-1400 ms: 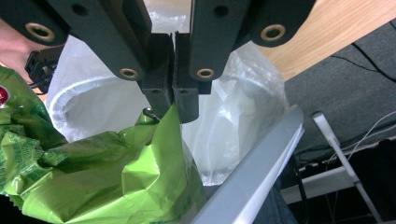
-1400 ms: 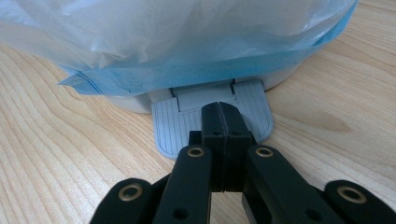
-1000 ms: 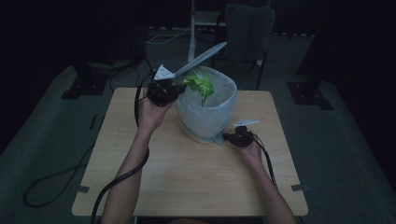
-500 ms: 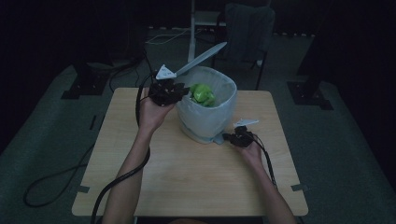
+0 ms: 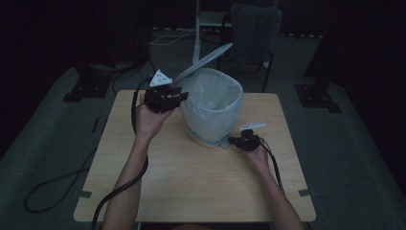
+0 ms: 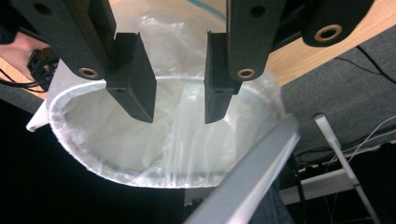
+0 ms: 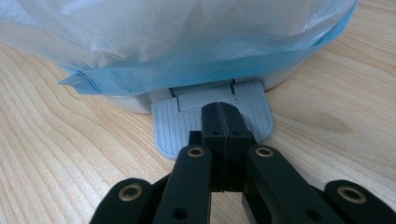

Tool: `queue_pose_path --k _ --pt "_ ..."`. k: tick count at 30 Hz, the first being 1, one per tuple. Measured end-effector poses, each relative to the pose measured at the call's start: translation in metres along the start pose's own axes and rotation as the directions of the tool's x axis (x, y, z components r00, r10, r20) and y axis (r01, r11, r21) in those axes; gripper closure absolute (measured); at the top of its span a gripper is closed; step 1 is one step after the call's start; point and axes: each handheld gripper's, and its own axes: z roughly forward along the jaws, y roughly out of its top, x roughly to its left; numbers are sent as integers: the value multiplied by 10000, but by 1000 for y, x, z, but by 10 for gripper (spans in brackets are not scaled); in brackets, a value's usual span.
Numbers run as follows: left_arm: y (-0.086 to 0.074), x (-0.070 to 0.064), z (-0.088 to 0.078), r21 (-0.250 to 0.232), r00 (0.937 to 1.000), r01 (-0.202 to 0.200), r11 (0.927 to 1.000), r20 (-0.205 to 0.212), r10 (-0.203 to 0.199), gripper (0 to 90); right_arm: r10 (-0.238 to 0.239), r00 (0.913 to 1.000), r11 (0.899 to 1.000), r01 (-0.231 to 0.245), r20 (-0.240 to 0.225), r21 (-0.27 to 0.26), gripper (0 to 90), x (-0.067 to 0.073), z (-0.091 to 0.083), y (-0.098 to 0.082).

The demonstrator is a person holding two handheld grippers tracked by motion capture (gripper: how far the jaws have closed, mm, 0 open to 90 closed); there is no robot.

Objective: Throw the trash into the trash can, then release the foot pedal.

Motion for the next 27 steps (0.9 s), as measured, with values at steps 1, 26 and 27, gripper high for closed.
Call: queue_pose_path --k 1,26,27 --pt "-1 2 -1 -5 10000 32 10000 -20 -32 646 0 10000 10000 0 1 2 900 0 0 0" --pt "-33 21 -24 -195 9963 726 9972 -440 -734 602 10 10000 10000 -10 14 -6 900 0 0 0" --pt "-33 21 -24 -195 9963 726 9972 -440 -734 599 10 10000 10000 -10 14 -6 900 0 0 0"
